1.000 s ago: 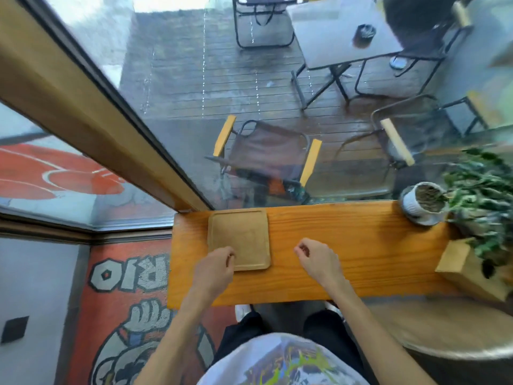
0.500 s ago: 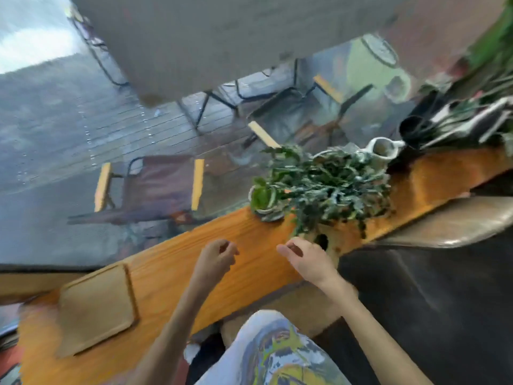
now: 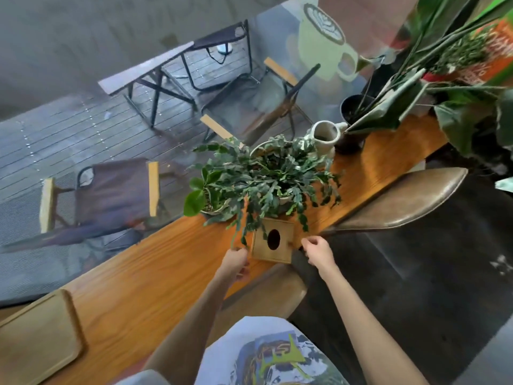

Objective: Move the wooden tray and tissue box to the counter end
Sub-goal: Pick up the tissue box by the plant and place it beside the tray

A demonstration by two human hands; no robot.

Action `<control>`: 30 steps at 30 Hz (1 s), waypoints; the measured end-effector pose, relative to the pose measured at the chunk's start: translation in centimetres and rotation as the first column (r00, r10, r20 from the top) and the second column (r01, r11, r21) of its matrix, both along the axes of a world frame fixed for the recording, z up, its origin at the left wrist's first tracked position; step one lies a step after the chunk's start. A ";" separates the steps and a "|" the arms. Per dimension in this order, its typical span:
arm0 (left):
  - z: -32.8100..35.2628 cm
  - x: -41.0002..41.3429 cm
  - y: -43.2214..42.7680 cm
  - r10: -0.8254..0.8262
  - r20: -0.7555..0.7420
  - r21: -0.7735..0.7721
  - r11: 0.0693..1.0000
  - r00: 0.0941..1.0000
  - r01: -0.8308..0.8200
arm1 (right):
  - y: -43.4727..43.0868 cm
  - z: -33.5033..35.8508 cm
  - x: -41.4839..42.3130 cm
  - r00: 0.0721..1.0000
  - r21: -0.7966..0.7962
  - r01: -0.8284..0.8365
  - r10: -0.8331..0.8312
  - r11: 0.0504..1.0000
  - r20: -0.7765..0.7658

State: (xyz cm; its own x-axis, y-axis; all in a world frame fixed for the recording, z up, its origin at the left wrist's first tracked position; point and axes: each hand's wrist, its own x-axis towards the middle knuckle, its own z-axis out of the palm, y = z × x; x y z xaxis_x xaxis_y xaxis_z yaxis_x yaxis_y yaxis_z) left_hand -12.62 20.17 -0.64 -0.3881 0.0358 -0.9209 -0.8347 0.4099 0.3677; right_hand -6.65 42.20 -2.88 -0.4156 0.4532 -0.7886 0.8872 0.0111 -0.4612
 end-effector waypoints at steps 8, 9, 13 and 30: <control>-2.1 -0.1 3.1 0.147 0.030 0.031 0.989 0.989 -0.147 | -3.5 -1.3 -2.7 0.989 -0.216 0.138 -0.122 0.967 0.087; -2.4 0.0 3.1 0.161 0.019 0.032 0.986 0.987 -0.161 | -3.6 -1.7 -2.6 0.995 -0.166 0.043 -0.028 0.985 0.094; -2.5 0.4 2.1 0.202 -0.026 0.026 0.979 0.979 -0.202 | -3.6 -4.2 -2.1 0.986 -0.092 -0.122 0.131 0.988 0.103; 0.9 10.3 -16.6 0.828 -0.173 0.287 0.560 0.533 -0.777 | -23.4 5.3 1.0 0.712 -0.057 -0.678 0.636 0.733 -0.299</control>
